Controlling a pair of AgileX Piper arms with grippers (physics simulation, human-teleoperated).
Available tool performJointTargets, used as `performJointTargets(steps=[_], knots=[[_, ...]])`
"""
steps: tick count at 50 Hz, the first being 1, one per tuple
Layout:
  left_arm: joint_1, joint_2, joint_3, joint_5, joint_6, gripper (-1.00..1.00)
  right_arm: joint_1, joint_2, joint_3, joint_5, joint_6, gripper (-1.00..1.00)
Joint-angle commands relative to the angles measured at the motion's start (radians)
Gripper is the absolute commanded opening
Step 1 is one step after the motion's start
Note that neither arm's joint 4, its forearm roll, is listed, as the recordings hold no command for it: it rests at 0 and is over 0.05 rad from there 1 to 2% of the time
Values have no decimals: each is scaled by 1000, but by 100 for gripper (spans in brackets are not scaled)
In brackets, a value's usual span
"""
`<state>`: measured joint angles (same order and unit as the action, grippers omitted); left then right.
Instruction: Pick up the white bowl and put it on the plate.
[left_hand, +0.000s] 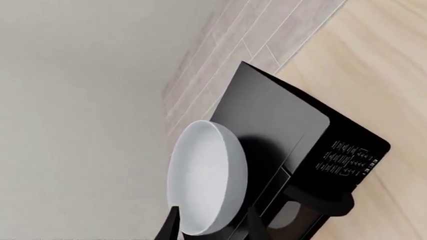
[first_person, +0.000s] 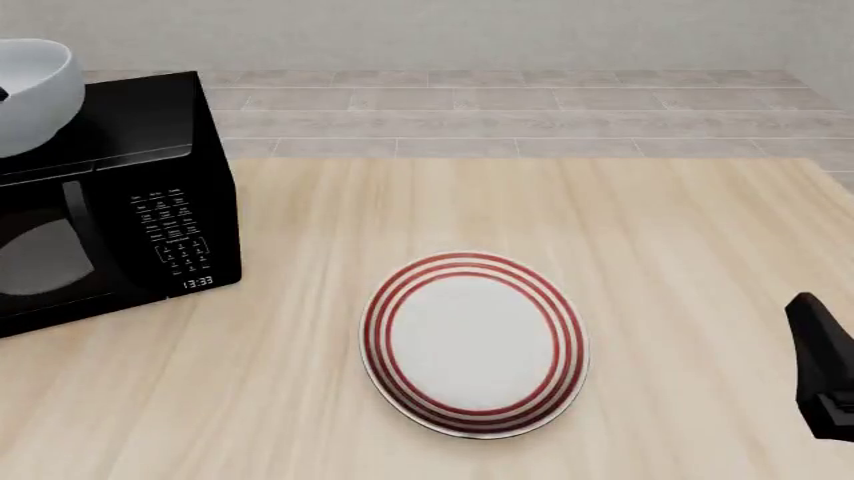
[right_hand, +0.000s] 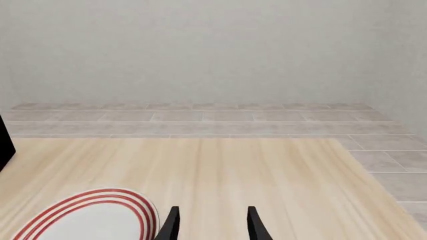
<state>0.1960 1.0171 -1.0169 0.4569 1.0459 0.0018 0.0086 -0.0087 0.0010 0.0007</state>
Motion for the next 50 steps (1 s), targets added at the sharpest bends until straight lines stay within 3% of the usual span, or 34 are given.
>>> performJointTargets(steps=[1, 22, 50], knots=[[7, 35, 9, -35, -7, 100, -2, 1, 2, -3, -1, 100], [24, 114, 12, -96, -24, 100, -2, 1, 2, -3, -1, 100], [55, 218, 43, -198, 8, 100, -2, 1, 2, -3, -1, 100]])
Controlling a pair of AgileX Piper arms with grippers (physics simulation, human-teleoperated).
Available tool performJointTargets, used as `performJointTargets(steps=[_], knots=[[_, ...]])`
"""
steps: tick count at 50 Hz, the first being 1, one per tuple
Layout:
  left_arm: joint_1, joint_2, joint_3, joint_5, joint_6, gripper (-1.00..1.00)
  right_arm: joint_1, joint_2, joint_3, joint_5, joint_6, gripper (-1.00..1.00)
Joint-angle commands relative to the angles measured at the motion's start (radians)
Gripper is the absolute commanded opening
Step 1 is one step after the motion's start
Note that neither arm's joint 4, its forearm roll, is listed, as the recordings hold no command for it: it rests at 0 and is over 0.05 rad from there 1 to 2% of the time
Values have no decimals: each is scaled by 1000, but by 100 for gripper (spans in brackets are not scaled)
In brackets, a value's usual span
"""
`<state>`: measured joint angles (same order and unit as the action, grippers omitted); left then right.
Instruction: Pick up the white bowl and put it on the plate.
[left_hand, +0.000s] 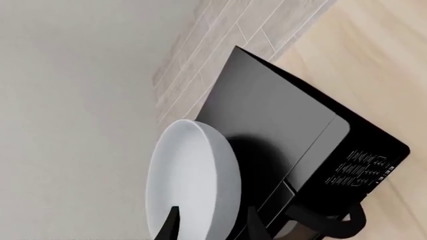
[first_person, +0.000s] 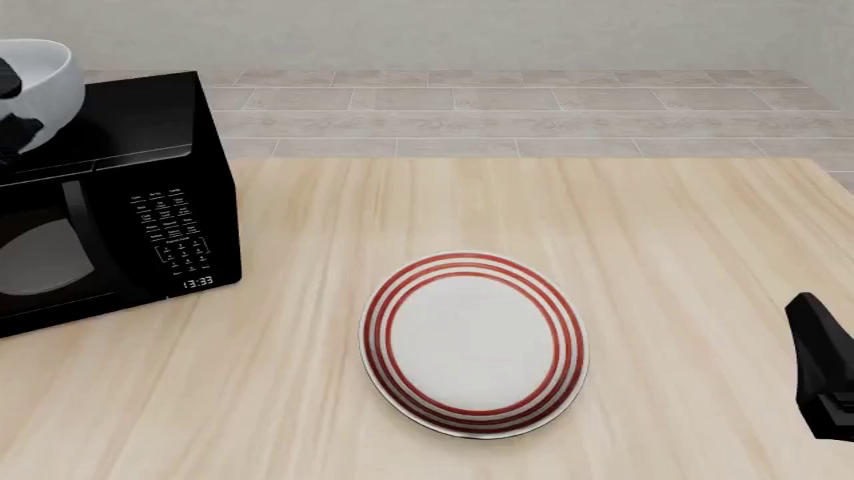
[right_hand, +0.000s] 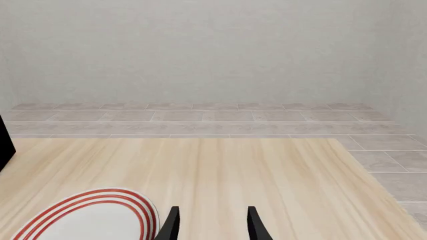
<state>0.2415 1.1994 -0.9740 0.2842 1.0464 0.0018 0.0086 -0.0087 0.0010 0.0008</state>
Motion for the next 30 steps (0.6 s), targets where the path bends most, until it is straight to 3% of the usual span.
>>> performJointTargets(steps=[1, 30], knots=[[13, 39, 4, -30, 9, 100, -1, 1, 2, -3, -1, 100], [56, 140, 17, -104, 31, 100, -2, 1, 2, -3, -1, 100]])
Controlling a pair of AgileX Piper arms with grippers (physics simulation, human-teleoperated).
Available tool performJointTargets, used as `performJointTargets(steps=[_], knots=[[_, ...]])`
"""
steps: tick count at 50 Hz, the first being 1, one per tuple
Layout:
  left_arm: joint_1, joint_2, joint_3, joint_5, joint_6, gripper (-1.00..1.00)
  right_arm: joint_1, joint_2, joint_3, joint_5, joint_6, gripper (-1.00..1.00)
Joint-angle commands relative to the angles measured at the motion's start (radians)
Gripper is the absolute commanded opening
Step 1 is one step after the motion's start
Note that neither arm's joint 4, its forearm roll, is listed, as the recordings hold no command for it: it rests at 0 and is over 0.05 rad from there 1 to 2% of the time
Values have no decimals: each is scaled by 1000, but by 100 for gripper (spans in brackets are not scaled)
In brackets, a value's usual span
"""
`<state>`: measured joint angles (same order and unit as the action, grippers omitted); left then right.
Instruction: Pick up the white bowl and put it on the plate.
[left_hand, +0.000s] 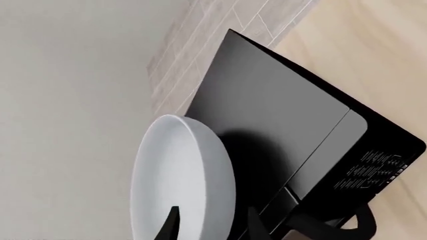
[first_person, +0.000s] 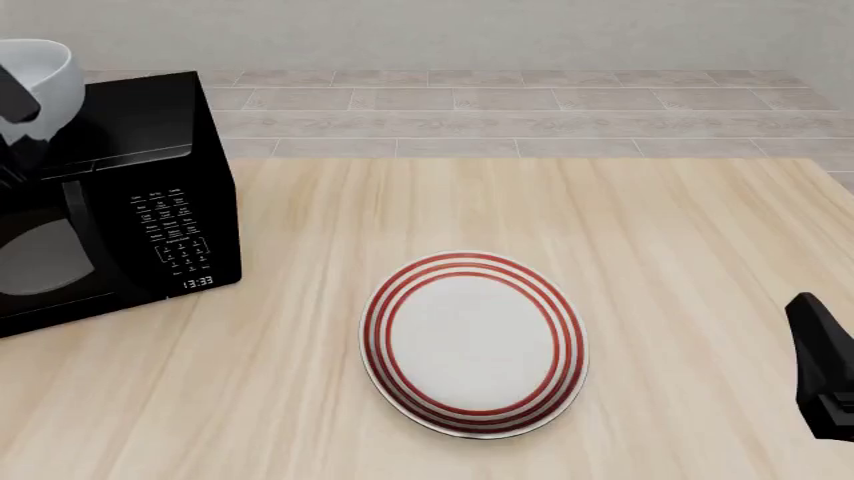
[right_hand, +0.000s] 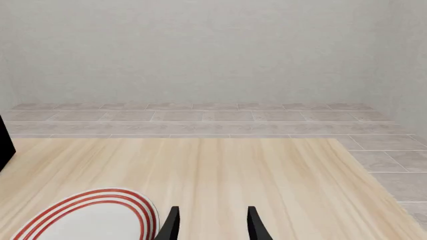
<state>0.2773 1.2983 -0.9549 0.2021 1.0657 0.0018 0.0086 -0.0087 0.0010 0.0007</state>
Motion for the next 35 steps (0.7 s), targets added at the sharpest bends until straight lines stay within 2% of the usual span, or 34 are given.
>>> performJointTargets(steps=[1, 20, 21, 35], knots=[[21, 41, -2, -22, 11, 100, -1, 1, 2, -3, -1, 100], [31, 67, 1, -35, 20, 100, -2, 1, 2, -3, -1, 100], [32, 67, 2, -36, 20, -100, -2, 1, 2, -3, -1, 100], [31, 54, -6, -18, 19, -100, -2, 1, 2, -3, -1, 100]])
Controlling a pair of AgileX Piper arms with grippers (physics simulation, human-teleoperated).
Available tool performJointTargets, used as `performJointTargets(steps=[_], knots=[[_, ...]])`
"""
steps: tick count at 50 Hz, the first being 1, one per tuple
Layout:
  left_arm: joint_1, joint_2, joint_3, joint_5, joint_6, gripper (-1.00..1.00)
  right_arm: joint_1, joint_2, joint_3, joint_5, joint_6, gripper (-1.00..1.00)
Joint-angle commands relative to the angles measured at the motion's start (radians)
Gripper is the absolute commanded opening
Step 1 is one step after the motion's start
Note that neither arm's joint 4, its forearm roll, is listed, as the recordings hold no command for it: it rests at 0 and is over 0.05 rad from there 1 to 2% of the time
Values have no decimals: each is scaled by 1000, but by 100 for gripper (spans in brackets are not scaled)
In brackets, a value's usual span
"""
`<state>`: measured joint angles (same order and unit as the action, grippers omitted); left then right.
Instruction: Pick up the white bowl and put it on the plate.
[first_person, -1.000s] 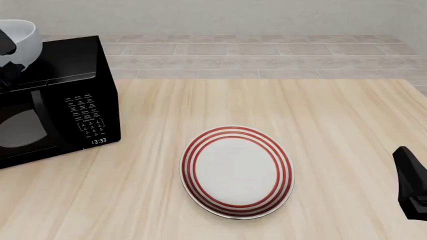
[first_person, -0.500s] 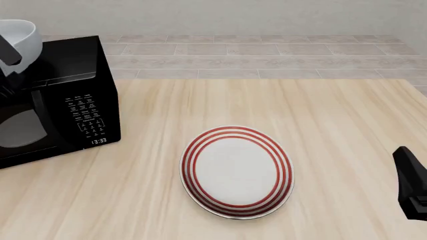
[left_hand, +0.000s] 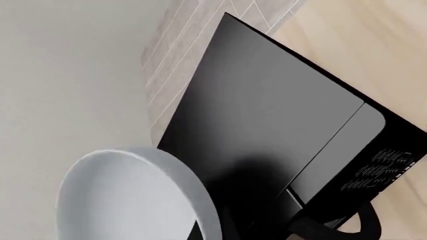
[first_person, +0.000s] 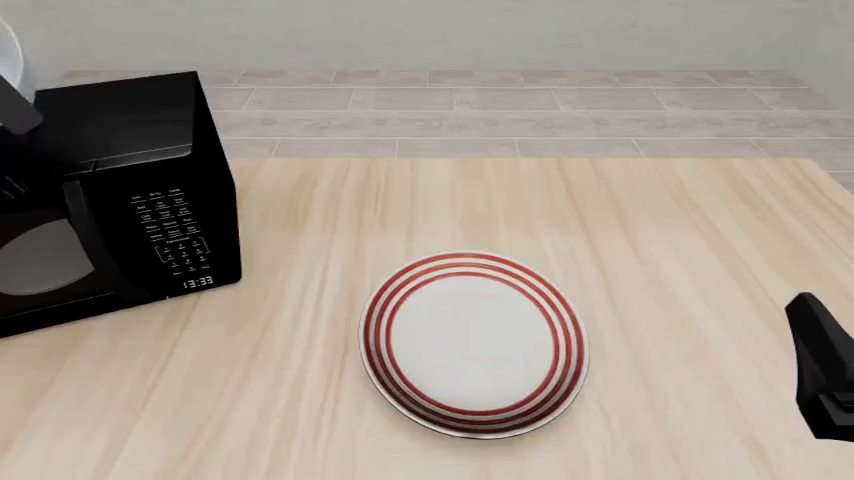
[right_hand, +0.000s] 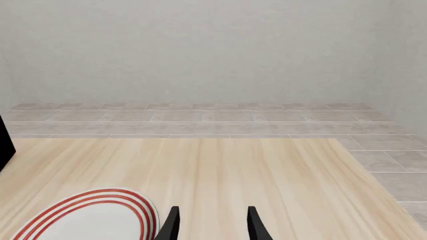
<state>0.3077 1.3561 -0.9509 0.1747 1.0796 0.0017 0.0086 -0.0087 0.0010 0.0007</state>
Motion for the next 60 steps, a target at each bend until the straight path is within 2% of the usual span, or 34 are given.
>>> performJointTargets(steps=[1, 25, 33, 35, 40, 60], knots=[[1, -5, -13, 14, 5, -100, -1, 1, 2, -3, -1, 100], [-44, -182, -2, 154, -7, -100, -2, 1, 2, -3, -1, 100], [-94, -288, 10, 239, -35, -100, -1, 1, 2, -3, -1, 100], [-142, -339, 9, 292, -77, -100, -1, 1, 2, -3, -1, 100], [-160, -391, 24, 325, -75, -100, -1, 1, 2, -3, -1, 100], [-316, -574, -5, 516, -146, -100, -2, 1, 2, -3, -1, 100]])
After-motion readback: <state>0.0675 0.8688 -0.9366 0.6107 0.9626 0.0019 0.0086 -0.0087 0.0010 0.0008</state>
